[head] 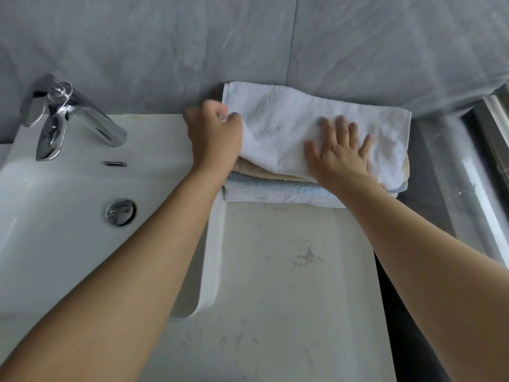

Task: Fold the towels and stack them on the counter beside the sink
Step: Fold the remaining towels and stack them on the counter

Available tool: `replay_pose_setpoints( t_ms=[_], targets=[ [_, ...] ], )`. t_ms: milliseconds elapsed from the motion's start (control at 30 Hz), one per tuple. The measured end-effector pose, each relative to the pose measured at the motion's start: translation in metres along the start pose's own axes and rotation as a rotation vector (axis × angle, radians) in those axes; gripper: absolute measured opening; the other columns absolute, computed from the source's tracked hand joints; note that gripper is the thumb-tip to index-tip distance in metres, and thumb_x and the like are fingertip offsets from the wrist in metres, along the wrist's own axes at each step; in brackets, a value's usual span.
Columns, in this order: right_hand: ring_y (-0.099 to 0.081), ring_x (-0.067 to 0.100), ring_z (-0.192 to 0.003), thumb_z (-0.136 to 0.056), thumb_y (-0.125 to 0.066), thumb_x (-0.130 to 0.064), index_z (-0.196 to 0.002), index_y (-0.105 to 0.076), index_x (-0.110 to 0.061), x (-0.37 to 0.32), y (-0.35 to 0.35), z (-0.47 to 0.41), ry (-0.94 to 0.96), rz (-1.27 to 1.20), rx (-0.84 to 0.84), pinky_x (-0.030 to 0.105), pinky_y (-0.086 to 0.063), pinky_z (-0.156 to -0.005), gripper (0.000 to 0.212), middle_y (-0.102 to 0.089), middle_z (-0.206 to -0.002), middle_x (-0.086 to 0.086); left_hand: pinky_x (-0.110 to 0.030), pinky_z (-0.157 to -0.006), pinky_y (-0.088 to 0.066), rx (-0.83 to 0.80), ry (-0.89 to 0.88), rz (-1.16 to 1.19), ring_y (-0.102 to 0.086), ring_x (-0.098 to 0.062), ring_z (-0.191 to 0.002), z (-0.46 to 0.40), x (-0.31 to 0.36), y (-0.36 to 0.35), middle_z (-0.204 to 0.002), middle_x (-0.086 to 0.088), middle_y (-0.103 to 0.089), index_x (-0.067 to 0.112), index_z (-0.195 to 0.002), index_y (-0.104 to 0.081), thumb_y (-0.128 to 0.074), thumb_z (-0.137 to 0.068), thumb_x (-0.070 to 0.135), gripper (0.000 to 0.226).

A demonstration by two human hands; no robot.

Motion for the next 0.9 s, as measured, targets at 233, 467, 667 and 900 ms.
replay_pose_setpoints(
  t_ms=[233,467,667,900],
  targets=[
    [0.013,0.021,-0.15,-0.098,-0.017,-0.059,-0.156,-0.004,-0.037,0.008,-0.007,-0.005,0.054,-0.015,-0.028,0.047,0.011,-0.12,0.063,0.008,-0.164,-0.003,-0.054,-0.122,-0.008,-0.434,-0.678,-0.781,-0.008,-0.028,-0.153,0.015,0.052,-0.111,-0.167,-0.005,-0.011,0.025,-0.155,-0.029,-0.036,-0.101,0.033,0.055],
    [0.017,0.02,-0.149,-0.098,-0.014,-0.061,-0.155,0.001,-0.039,0.01,-0.012,-0.007,0.075,0.013,-0.007,0.046,0.015,-0.119,0.063,0.012,-0.164,-0.004,-0.051,-0.121,0.015,-0.482,-0.59,-0.945,0.02,-0.018,-0.152,0.003,-0.004,-0.125,-0.166,0.006,0.019,0.035,-0.158,0.009,-0.014,-0.105,0.051,0.06],
    [0.015,0.024,-0.15,-0.094,-0.01,-0.067,-0.155,0.002,-0.037,0.03,-0.001,-0.007,0.019,0.107,0.021,0.047,0.017,-0.118,0.069,0.011,-0.164,-0.004,-0.051,-0.121,0.016,-0.493,-0.583,-0.962,0.021,-0.017,-0.152,0.002,-0.002,-0.12,-0.166,0.007,0.02,0.036,-0.158,0.01,-0.014,-0.105,0.052,0.061],
    [0.004,0.027,-0.151,-0.1,-0.018,-0.052,-0.157,-0.009,-0.016,0.005,0.02,0.015,-0.01,0.016,0.149,0.046,0.006,-0.121,0.068,0.0,-0.164,0.011,-0.05,-0.124,0.003,-0.366,-0.615,-0.818,-0.001,-0.026,-0.155,0.023,0.01,-0.072,-0.168,-0.004,-0.007,0.022,-0.16,-0.012,-0.03,-0.106,0.041,0.061]
  ],
)
Point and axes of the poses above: each hand's wrist, its own z-axis away from the middle knuckle, its own y-axis out of the back of the hand, x = y × z, the point moved 10 cm from there along -z, towards the middle knuckle
